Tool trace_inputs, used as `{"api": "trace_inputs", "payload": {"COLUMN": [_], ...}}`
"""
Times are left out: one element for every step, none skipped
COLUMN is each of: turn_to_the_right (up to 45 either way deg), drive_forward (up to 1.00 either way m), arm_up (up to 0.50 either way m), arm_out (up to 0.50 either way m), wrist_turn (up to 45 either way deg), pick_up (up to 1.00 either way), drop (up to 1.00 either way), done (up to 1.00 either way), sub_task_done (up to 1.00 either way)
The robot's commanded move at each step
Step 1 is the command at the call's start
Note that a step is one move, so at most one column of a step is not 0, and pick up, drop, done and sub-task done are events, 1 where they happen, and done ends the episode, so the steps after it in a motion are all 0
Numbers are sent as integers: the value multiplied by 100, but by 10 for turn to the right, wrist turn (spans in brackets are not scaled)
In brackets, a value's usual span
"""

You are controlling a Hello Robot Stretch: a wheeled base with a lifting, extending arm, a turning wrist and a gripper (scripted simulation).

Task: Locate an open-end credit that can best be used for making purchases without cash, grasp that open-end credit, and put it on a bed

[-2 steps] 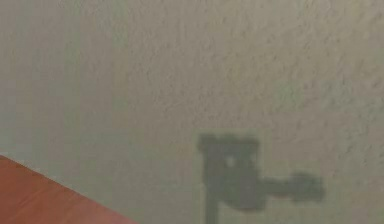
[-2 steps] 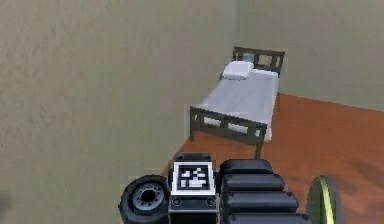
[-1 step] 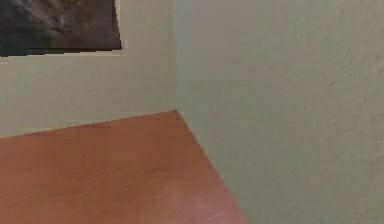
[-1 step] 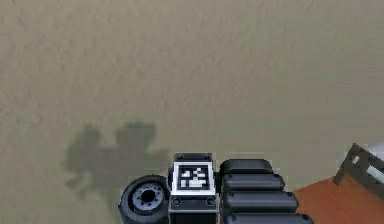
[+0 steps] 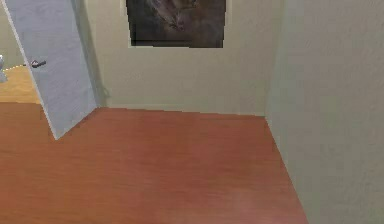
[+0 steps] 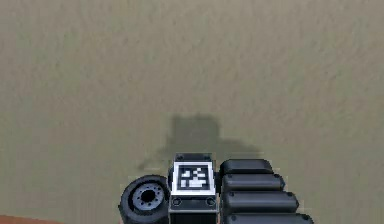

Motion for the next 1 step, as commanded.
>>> {"api": "trace_inputs", "payload": {"turn_to_the_right": [0], "drive_forward": [5], "arm_up": [0], "arm_out": [0], "wrist_turn": [0], "pick_up": [0], "drop": [0], "done": [0], "sub_task_done": [0]}}
